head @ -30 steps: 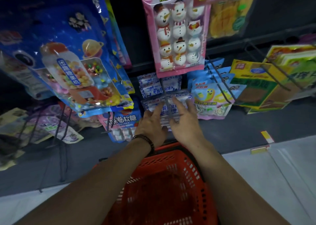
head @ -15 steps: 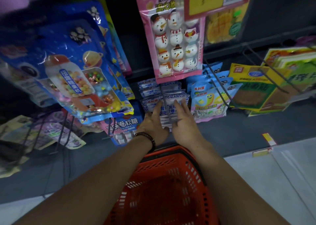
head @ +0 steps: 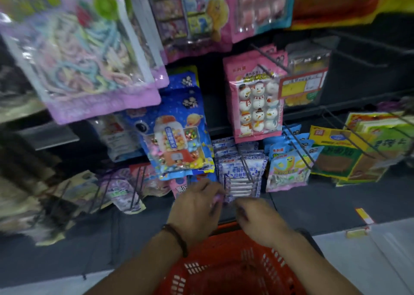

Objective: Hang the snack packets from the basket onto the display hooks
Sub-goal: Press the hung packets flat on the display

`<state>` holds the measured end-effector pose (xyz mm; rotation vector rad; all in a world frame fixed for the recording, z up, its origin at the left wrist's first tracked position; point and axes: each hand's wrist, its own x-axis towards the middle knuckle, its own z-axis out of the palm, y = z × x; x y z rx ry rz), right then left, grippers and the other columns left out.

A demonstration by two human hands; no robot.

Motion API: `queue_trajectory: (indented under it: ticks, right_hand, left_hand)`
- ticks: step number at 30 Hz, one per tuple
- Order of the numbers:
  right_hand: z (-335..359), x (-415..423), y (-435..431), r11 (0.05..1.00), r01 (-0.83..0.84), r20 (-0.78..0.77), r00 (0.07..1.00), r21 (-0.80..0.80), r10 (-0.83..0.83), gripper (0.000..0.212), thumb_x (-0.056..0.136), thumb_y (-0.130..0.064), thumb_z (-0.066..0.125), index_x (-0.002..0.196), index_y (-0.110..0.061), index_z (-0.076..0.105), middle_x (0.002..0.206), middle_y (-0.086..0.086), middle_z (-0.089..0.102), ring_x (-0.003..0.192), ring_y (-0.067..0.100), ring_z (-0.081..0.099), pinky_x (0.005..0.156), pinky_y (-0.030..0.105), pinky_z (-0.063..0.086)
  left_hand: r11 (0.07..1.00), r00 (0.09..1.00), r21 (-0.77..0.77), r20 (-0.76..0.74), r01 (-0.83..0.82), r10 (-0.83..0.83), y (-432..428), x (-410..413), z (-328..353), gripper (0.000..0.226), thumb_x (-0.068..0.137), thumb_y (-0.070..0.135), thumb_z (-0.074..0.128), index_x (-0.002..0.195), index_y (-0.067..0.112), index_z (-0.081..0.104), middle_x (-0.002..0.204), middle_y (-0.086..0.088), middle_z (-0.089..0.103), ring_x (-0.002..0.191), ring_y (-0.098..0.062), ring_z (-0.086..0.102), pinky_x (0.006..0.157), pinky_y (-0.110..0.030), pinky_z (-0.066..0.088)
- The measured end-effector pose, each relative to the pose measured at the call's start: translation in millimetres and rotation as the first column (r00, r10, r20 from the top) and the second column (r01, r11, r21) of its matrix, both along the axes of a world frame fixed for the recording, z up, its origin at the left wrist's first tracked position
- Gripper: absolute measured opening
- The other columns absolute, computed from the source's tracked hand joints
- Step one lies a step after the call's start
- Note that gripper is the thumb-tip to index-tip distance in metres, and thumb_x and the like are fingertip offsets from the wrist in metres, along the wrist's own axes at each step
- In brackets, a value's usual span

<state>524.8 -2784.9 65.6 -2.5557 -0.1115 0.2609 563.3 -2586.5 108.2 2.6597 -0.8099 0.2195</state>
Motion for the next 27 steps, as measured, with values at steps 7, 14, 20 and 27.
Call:
queue_trajectory:
  ticks: [7,14,20,27]
  right_hand:
    - [97.9,7.7,57.9,0.99,-0.008,0.504,0.86,-0.142,0.079,0.076,0.102,-0.04,0.061,0.166,-0.029,0.02,0.172,0.003,0.013,0.157,0.027,0.027,0.122,0.043,0.038]
    - [127.8,58.4,87.9,0.844,0.029,0.488,0.826,-0.535,0.281,0.115,0.088,-0.032,0.072,0.169,-0.019,-0.008,0.168,0.027,-0.033,0.159,0.047,-0.023,0.129,0.066,0.008]
    - [125.9,81.8,84.5,0.825,0.041,0.471,0.836,-0.564,0.281,0.117,0.09,-0.034,0.072,0.168,-0.019,-0.014,0.167,0.026,-0.037,0.158,0.047,-0.027,0.129,0.066,0.001]
    - [140.2,117.0,81.3,0.839,0.049,0.469,0.846,-0.542,0.254,0.11,0.091,-0.031,0.069,0.169,-0.019,-0.009,0.167,0.027,-0.036,0.158,0.046,-0.028,0.13,0.064,0.003]
  left_hand:
    - [0.968,0.915,0.064,0.345,-0.244,0.208,52.5,10.4,75.1,0.076,0.071,0.026,0.081,0.143,0.019,0.057,0.157,-0.021,0.042,0.144,-0.044,0.037,0.12,-0.06,0.039]
    - [0.881,0.913,0.315,0.324,-0.353,0.249,79.8,45.5,77.9,0.113,0.077,0.031,0.076,0.169,0.037,0.009,0.176,-0.024,0.001,0.16,-0.054,0.009,0.126,-0.069,0.024]
    - [0.876,0.906,0.345,0.372,-0.339,0.204,85.8,65.4,69.9,0.118,0.081,0.035,0.066,0.168,0.042,-0.012,0.175,-0.018,-0.026,0.162,-0.051,-0.011,0.129,-0.068,0.013]
    - [0.877,0.916,0.352,0.346,-0.327,0.203,79.4,98.1,74.2,0.113,0.087,0.039,0.065,0.165,0.047,-0.016,0.177,-0.018,-0.014,0.161,-0.051,-0.014,0.128,-0.069,0.012]
